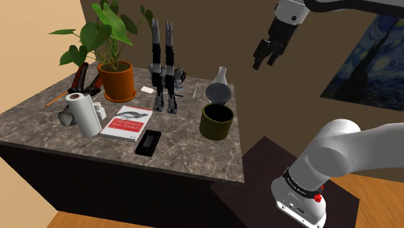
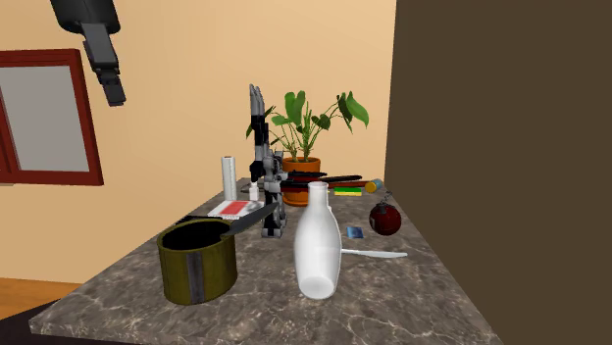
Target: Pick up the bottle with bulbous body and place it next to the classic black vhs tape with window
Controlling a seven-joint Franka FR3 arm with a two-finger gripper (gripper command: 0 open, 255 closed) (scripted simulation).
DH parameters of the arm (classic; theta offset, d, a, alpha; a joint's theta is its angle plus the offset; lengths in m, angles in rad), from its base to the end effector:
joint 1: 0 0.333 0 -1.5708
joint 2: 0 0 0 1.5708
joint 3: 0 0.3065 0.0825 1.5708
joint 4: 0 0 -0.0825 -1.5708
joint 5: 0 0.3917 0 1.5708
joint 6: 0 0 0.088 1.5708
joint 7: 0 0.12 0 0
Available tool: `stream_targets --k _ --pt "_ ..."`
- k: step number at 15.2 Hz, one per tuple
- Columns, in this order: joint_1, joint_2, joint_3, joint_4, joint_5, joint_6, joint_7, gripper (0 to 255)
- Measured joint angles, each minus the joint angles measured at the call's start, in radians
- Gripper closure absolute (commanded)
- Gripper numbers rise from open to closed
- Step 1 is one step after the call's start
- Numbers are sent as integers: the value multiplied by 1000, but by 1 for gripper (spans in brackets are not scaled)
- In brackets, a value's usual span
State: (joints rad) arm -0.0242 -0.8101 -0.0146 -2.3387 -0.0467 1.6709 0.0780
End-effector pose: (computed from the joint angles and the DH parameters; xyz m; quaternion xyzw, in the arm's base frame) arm 0.3264 -0.0191 0.5967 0.9958 -0.0556 0.0714 0.0165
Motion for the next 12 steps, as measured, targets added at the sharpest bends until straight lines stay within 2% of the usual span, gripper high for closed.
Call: stream_targets --k 3,12 --pt "-1 34 -19 3 -8 31 -24 0" --pt "1 295 -149 72 -33 221 -202 0"
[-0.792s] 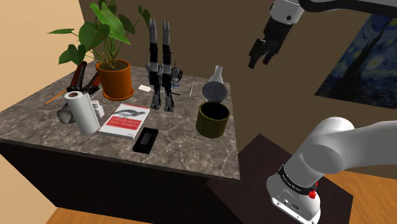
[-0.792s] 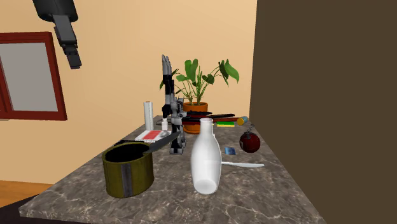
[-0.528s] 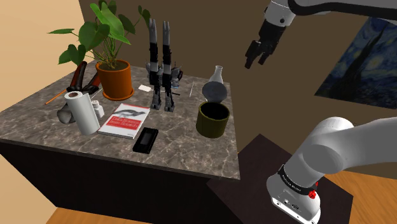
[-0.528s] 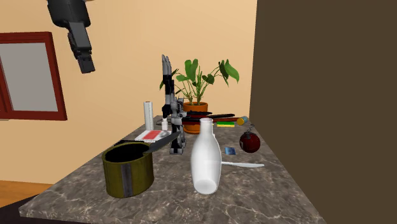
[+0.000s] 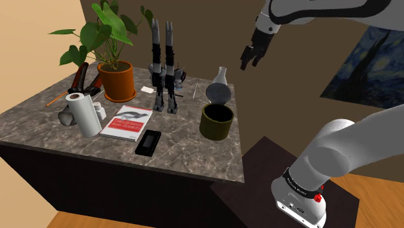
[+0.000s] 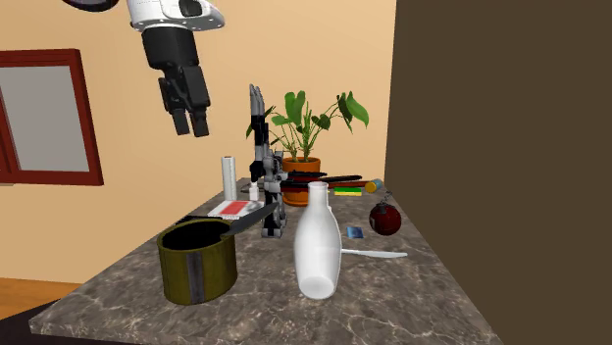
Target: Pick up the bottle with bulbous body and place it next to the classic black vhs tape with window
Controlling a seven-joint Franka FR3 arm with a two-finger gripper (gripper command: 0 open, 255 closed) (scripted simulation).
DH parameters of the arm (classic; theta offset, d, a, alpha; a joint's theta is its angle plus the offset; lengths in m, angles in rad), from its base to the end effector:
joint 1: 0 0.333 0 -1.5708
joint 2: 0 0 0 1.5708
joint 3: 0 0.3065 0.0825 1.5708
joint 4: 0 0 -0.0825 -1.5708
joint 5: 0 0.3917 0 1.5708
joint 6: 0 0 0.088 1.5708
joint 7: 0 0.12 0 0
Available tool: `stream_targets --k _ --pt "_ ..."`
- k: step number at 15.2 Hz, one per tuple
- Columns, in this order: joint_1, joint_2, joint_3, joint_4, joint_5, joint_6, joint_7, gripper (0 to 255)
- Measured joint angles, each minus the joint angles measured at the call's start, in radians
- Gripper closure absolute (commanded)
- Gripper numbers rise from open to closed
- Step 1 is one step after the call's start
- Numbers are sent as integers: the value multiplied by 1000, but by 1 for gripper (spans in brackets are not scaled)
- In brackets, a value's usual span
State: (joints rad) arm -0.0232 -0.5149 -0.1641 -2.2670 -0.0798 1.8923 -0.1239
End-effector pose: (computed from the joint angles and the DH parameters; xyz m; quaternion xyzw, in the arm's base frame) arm 0.4164 -0.0939 0.5410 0.9976 -0.0138 0.0670 0.0082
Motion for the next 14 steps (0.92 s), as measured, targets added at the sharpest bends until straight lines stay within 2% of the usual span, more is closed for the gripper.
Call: stream_targets --k 9,14 --pt "16 354 -107 196 70 145 -198 0" --pt "1 549 -144 354 146 165 -325 0"
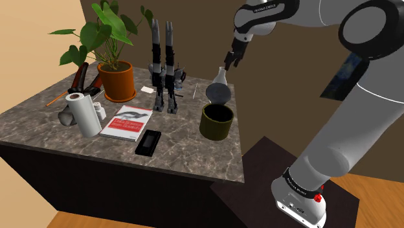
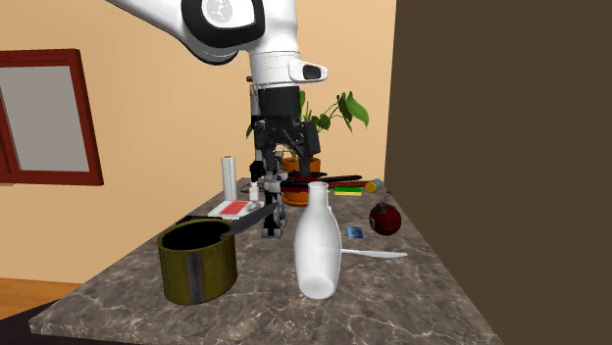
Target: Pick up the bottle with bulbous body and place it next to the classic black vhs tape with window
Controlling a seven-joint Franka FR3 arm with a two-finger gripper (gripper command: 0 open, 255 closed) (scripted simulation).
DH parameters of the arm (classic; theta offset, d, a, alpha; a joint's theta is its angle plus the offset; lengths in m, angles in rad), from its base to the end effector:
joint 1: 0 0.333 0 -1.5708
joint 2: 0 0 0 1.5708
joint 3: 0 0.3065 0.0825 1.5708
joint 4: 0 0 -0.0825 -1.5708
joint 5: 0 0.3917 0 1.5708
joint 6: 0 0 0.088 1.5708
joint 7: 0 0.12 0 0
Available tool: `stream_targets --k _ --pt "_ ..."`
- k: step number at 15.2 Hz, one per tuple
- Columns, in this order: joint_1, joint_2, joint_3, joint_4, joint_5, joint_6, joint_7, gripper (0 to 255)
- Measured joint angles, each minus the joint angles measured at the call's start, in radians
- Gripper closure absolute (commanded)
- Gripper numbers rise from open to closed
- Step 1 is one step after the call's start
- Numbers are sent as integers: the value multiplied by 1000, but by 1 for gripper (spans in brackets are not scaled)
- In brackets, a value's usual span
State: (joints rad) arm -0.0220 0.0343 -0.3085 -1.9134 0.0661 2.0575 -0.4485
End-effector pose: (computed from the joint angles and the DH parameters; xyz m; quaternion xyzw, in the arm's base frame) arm 0.5580 -0.1854 0.4604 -0.9971 -0.0454 -0.0610 0.0018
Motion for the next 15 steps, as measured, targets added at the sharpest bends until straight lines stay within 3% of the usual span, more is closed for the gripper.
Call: stream_targets --k 5,15 --pt "-28 176 -5 154 70 4 -87 0" --pt "-33 226 1 122 93 82 -107 0"
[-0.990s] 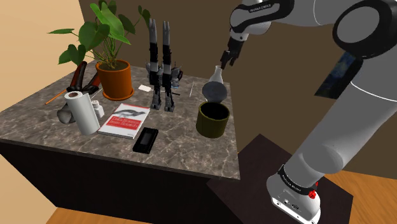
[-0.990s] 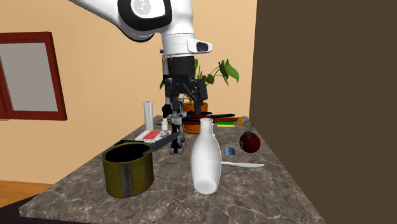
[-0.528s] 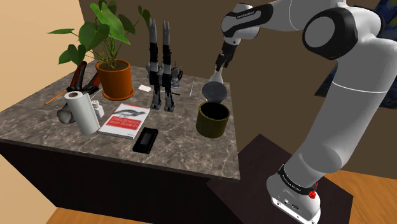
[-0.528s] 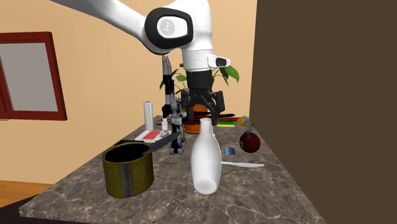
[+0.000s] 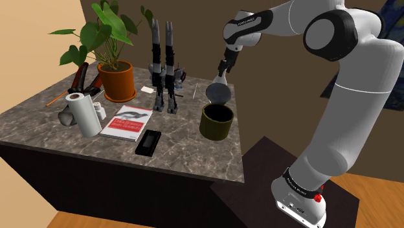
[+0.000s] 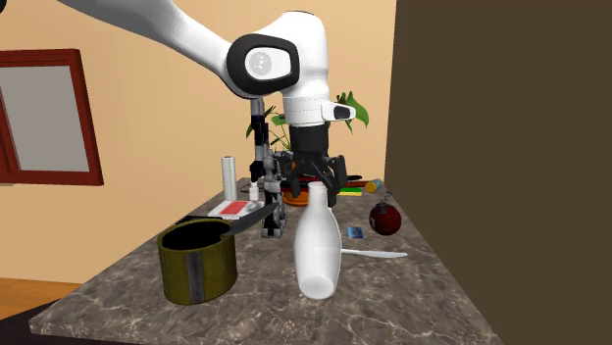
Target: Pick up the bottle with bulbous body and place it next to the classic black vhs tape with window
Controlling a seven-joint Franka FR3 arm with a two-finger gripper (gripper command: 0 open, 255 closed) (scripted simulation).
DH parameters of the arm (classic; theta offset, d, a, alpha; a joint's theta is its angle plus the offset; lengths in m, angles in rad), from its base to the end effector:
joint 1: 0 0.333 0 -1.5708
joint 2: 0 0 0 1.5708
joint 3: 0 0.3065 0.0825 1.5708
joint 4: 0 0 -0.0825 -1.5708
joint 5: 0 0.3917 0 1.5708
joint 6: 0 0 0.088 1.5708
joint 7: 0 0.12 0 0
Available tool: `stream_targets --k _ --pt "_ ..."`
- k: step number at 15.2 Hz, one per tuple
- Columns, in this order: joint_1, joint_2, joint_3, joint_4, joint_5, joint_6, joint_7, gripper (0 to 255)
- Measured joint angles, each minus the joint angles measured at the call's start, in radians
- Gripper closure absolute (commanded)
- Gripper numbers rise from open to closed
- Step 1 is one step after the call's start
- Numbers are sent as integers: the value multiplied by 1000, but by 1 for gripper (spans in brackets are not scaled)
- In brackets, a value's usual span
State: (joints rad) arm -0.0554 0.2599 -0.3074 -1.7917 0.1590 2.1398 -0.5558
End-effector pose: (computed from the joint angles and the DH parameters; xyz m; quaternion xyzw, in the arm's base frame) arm 0.6068 -0.2094 0.3955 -0.9962 -0.0637 -0.0593 0.0046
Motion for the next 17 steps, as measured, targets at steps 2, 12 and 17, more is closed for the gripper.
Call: stream_targets --k 2,12,17 --pt "0 0 0 0 0 1 0 0" --pt "0 0 0 0 0 1 0 255" --pt "0 -10 -2 14 -5 -24 4 255"
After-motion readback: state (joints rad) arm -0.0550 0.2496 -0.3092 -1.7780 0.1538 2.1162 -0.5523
